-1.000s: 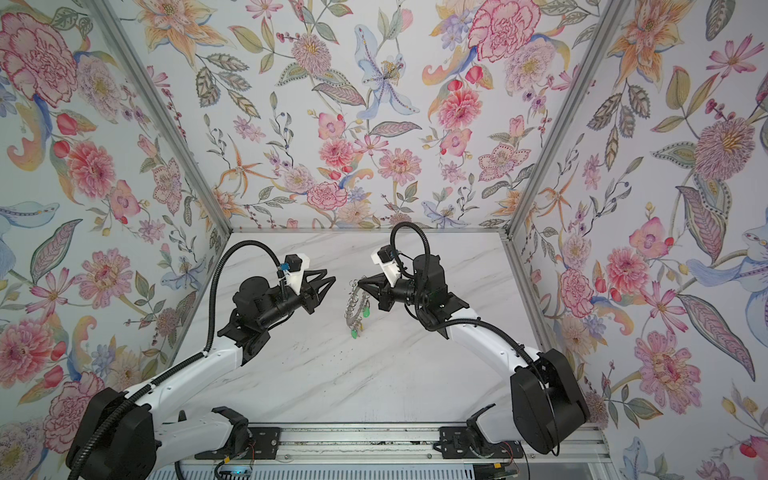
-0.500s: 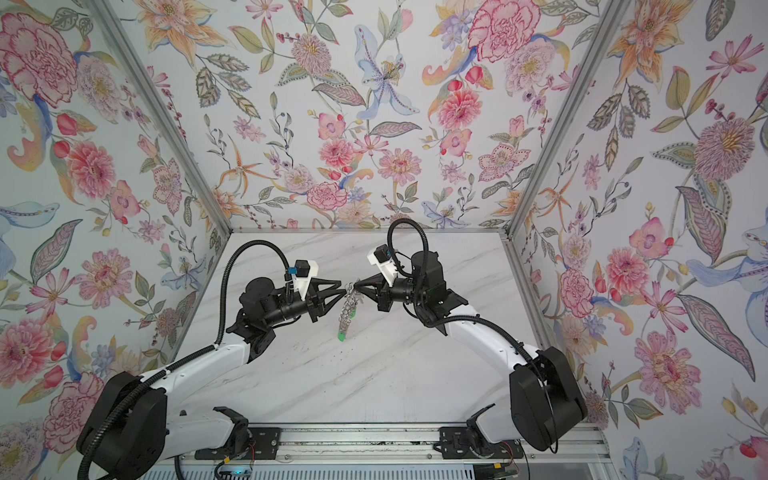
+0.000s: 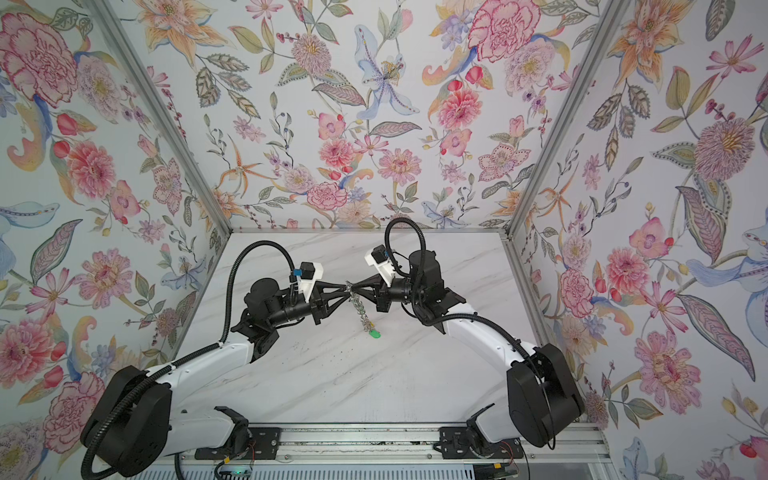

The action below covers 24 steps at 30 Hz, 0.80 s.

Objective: Remove the keys from the keyring

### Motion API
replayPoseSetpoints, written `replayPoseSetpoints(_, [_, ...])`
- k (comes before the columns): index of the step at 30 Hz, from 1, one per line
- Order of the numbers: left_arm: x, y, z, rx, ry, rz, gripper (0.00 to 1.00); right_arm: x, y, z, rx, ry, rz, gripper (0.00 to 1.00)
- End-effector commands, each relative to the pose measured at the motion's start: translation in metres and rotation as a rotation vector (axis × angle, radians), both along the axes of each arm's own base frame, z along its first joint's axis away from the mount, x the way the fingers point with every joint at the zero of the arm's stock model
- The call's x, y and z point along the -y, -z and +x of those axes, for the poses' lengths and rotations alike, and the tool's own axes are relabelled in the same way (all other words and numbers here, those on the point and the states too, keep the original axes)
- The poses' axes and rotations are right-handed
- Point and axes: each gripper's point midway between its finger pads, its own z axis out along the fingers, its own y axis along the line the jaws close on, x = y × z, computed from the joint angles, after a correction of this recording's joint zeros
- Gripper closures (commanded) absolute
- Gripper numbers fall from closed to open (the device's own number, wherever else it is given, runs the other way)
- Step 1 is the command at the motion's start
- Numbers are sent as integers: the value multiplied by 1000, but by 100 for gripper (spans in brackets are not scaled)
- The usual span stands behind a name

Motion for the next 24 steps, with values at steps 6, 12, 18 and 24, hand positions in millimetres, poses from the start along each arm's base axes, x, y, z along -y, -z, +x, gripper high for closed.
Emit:
replayPoseSetpoints(6, [3,-8,1,33,0,-11,79,-10,-17,-9,35,-76,36,100])
replayPoseSetpoints(12, [3,-5,2,28,-4,-12,90,-12,-16,-9,25,-92,35,100])
replayPoseSetpoints(18, [4,-6,2,36,1,-17,100,-14,-11,-9,11,-102,27,100])
replayPoseSetpoints(24, [3,-6,2,44,-8,-14,100,-11,-10,-5,6,-81,28,100])
